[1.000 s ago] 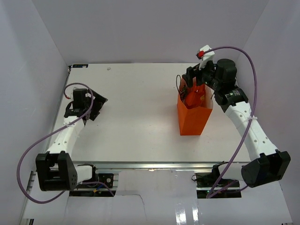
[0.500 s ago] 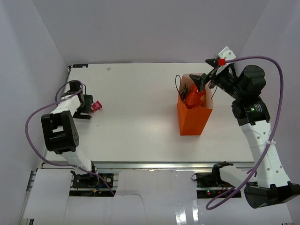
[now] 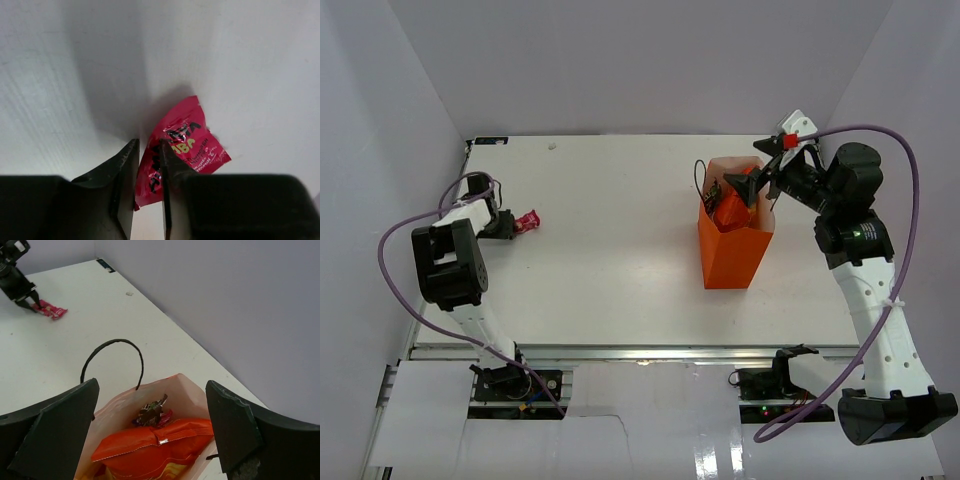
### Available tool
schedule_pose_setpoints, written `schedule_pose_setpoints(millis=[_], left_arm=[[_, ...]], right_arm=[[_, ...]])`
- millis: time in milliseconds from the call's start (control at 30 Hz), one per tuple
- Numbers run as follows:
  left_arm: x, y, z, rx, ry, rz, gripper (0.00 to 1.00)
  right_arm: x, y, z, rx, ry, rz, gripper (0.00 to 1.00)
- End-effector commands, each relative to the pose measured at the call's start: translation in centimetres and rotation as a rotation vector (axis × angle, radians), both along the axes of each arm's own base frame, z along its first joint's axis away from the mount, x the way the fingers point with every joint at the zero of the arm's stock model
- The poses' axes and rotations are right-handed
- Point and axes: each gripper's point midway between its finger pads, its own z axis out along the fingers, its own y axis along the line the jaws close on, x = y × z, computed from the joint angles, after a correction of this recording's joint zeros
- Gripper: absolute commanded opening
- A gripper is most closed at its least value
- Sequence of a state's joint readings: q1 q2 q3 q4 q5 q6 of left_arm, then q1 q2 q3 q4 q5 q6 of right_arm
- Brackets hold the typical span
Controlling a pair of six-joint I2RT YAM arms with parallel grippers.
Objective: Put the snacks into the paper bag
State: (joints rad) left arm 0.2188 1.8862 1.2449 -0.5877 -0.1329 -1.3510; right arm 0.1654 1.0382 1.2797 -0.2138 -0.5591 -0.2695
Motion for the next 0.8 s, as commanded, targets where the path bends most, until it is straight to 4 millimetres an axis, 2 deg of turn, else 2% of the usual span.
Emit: schedule_pose_setpoints(millis=[0, 33, 67, 100, 133, 167, 200, 233, 267, 367, 400, 433, 467, 500, 533, 567, 633, 667, 700, 733, 767], left_arm=[[2.2, -0.6, 3.8, 0.04, -0.215, -0.135, 0.3], [2.3, -1.5, 4.2, 0.041, -0.252, -0.234, 0.27], [3.4, -2.2, 5.6, 0.044, -0.343, -0.293, 0.22], [3.6, -2.8, 7.1, 0.056, -0.408, -0.353, 0.18], [2.7, -4.5, 6.7, 0.025, -0.439, -0.47, 0.14], [3.5, -5.2, 8.1, 0.041, -0.531, -0.53, 0.07], [3.2, -6.1, 9.2, 0.038, -0.584, -0.582, 0.04], [2.6, -7.0, 9.1, 0.023, -0.616, -0.627, 0.03], [2.4, -8.3, 10.7, 0.014, -0.695, -0.706, 0.0], [1.1, -11.2, 11.8, -0.027, -0.757, -0.848, 0.0], [0.7, -12.2, 12.3, -0.037, -0.778, -0.891, 0.0], [0.1, -14.1, 13.2, -0.051, -0.807, -0.957, 0.0], [-0.5, -15.5, 13.8, -0.069, -0.83, -1.017, 0.0], [-1.4, -17.7, 14.8, -0.081, -0.859, -1.083, 0.0], [-2.0, -18.9, 15.3, -0.085, -0.874, -1.127, 0.0], [-2.5, -20.0, 15.8, -0.088, -0.888, -1.161, 0.0], [-4.1, -23.1, 17.4, -0.109, -0.927, -1.235, 0.0], [-4.5, -23.8, 17.6, -0.129, -0.927, -1.224, 0.0], [-5.0, -24.4, 18.0, -0.143, -0.934, -1.225, 0.0], [-5.6, -25.5, 18.5, -0.162, -0.944, -1.232, 0.0], [-6.2, -25.9, 19.0, -0.173, -0.956, -1.229, 0.0]], right_arm=[[-3.0, 1.6, 2.2, -0.051, -0.107, 0.171, 0.93], [-3.7, 2.0, 1.5, -0.116, -0.144, 0.236, 0.94], [-5.1, 2.9, 1.4, -0.138, -0.175, 0.334, 0.95], [-5.8, 3.2, 1.1, -0.156, -0.194, 0.379, 0.95], [-7.1, 3.8, 0.4, -0.163, -0.19, 0.466, 0.96], [-7.5, 3.9, 0.3, -0.216, -0.27, 0.506, 0.96], [-8.0, 4.1, 0.1, -0.234, -0.3, 0.539, 0.96], [-8.8, 4.4, -0.3, -0.24, -0.313, 0.586, 0.96], [-9.0, 4.6, -0.2, -0.275, -0.384, 0.609, 0.98], [-9.8, 5.6, -0.4, -0.327, -0.467, 0.679, 0.98], [-9.8, 6.1, 0.1, -0.343, -0.494, 0.696, 0.98], [-9.6, 6.6, 0.0, -0.37, -0.502, 0.695, 0.97], [-10.6, 8.0, -0.2, -0.378, -0.52, 0.748, 0.97], [-9.9, 8.6, -0.3, -0.433, -0.554, 0.728, 0.97], [-11.5, 10.6, -0.4, -0.439, -0.585, 0.795, 0.97], [-12.0, 11.4, -0.6, -0.456, -0.604, 0.81, 0.97], [-12.0, 13.2, -1.6, -0.505, -0.61, 0.812, 0.97], [-13.4, 15.5, -1.7, -0.494, -0.634, 0.856, 0.97], [-12.7, 16.3, -3.5, -0.537, -0.572, 0.812, 0.98], [-13.0, 17.3, -4.5, -0.556, -0.561, 0.812, 0.99], [-14.4, 19.2, -6.2, -0.581, -0.555, 0.846, 1.0]])
